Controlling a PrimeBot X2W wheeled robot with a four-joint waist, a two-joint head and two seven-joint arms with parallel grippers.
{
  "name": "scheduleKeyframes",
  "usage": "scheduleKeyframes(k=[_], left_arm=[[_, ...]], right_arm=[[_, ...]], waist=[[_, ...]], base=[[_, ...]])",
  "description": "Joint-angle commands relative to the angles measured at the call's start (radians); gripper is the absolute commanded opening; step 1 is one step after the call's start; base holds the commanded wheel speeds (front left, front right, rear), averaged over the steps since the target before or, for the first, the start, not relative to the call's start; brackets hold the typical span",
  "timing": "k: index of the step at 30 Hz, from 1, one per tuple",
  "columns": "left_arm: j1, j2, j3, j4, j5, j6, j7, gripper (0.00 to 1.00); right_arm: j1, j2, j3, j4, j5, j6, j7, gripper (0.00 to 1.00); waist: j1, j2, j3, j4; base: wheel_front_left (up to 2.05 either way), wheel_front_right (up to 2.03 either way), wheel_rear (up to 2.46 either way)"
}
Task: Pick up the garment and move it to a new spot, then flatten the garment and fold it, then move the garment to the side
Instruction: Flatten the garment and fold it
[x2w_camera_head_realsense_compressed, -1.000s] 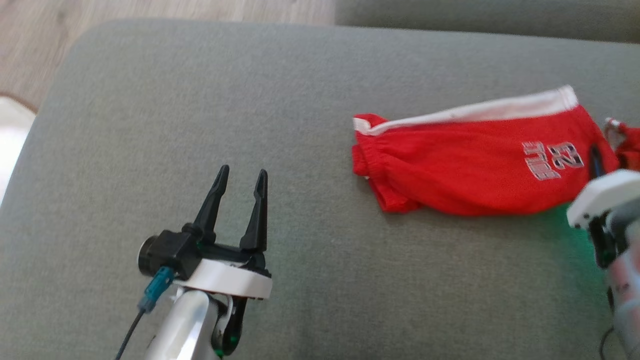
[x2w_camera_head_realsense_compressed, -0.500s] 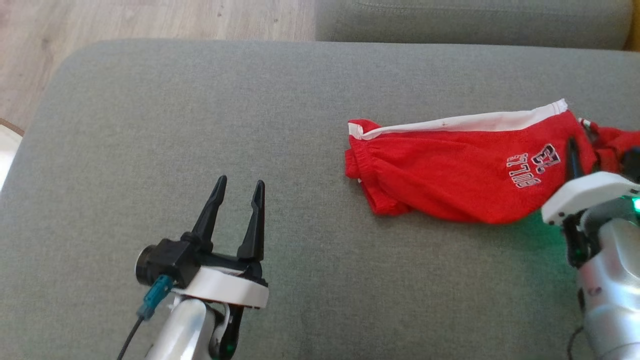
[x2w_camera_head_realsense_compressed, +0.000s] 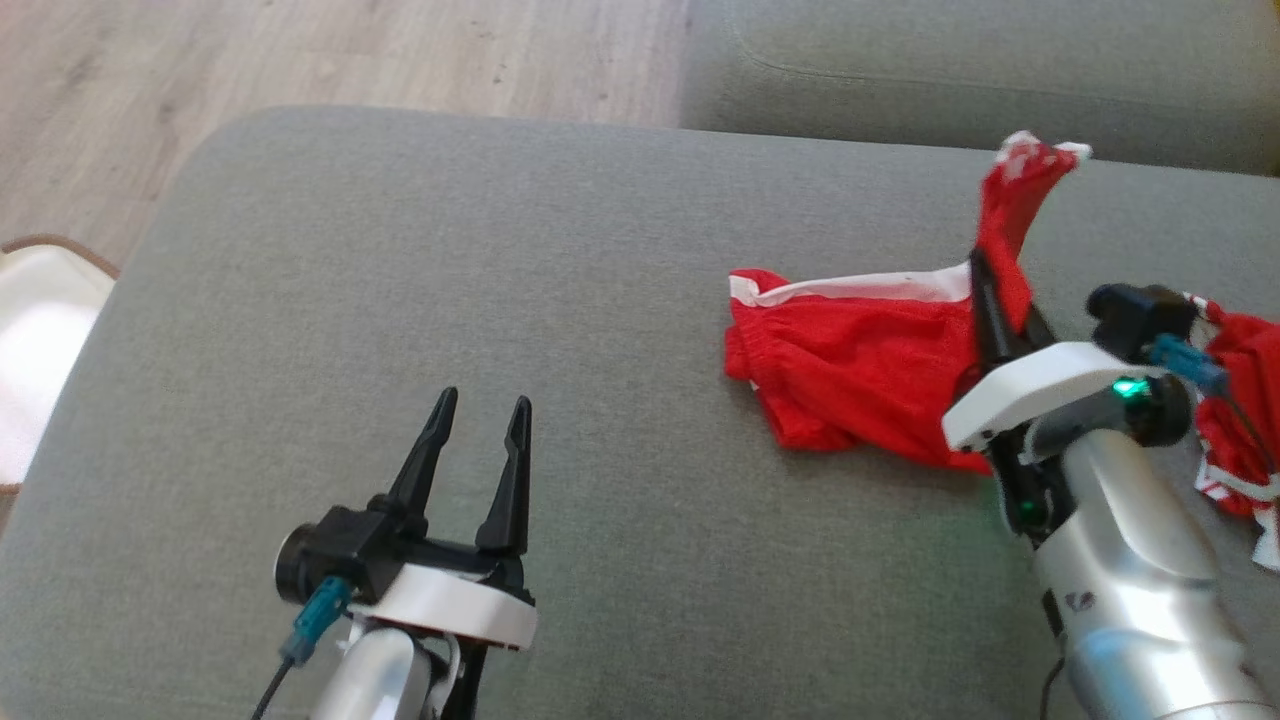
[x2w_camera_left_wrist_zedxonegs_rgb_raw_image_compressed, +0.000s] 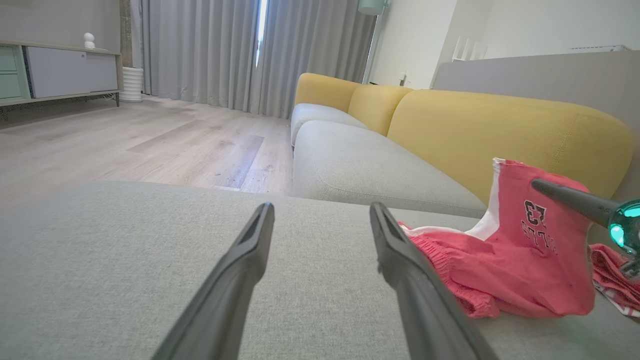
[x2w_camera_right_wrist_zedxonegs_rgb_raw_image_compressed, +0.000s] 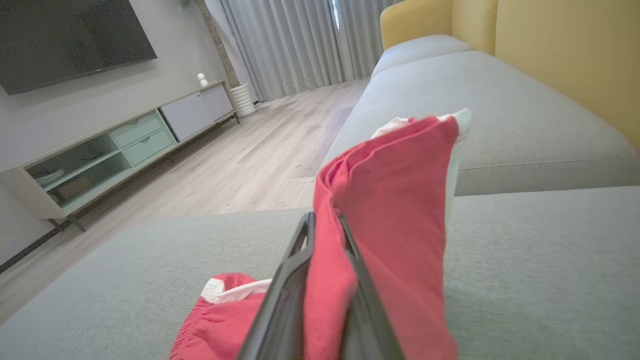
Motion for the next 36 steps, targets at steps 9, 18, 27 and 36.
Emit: scheduleKeyframes(k=[9,18,27,36], left_arm=[[-0.01,0.006,0.032,-0.015,0.006,-0.006,-0.006,1.0],[-0.008,0.006,0.038,-0.009,0.012,-0.007,-0.006,1.0],[-0.003,0.006,0.044,-0.01,0.008,-0.002,-0.006,1.0],[-0.01,0.006,0.061,-0.014,0.007,0.003,-0.006,1.0]], right_arm=[[-0.021,0.027,0.154,-0.028,0.073,-0.001,-0.035,0.0],[-0.01,0.036,0.282,0.014,0.122,-0.001,-0.055,0.0],[-0.006,0.029,0.469,0.096,0.173,-0.001,-0.036,0.56],[-0.008,0.04,0.67,0.082,0.239,-0.001,-0.002,1.0]], waist=[[0.0001,-0.0001,-0.01,0.063],[0.0001,-0.0001,-0.011,0.093],[0.0001,-0.0001,-0.013,0.083],[0.0001,-0.0001,-0.016,0.014]], base=[[0.0,0.0,0.0],[0.0,0.0,0.0],[0.0,0.0,0.0],[0.0,0.0,0.0]])
